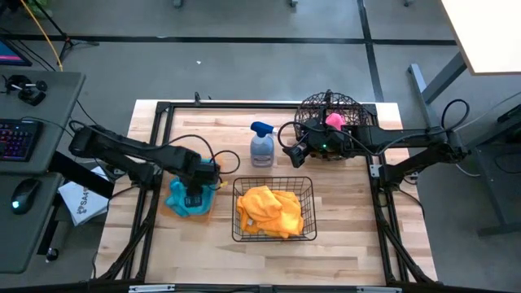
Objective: Sort microfiber towel by color & place in baskets
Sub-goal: Put the blue microfiber towel into the orange bin, then return to home position
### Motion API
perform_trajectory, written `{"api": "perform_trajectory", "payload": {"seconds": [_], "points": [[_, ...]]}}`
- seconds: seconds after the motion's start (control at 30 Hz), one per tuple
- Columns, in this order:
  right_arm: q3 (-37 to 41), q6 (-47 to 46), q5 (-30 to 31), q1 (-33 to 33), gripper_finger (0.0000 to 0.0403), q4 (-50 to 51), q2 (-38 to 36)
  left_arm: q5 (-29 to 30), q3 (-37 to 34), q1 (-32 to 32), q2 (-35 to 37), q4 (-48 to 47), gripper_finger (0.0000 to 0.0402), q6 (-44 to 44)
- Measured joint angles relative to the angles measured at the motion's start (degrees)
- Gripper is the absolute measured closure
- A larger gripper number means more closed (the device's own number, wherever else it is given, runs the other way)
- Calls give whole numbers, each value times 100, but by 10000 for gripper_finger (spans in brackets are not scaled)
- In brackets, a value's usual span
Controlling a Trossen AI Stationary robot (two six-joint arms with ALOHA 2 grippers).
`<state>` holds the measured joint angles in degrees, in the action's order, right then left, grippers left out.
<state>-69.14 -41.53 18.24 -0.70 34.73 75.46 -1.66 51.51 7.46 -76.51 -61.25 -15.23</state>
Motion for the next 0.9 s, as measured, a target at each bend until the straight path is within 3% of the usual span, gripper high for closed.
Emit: {"api": "perform_trajectory", "payload": {"seconds": [0.2,0.37,0.43,0.57,0.77,0.9], "points": [[0,-1,0,0,48,1,0,116,667,-2,7,-1194,231,694],[0,-1,-27,-1,48,1,0,374,855,-2,80,-1742,222,836],[0,21,-247,-1,48,16,0,293,877,-2,270,-1354,222,812],[0,156,-960,1,48,163,-59,-61,891,-72,816,326,222,853],[0,172,-1455,1,48,216,-230,713,893,-773,1564,2198,236,1149],[0,289,-1719,7,55,56,-275,908,773,-1232,2235,2760,280,1000]]}}
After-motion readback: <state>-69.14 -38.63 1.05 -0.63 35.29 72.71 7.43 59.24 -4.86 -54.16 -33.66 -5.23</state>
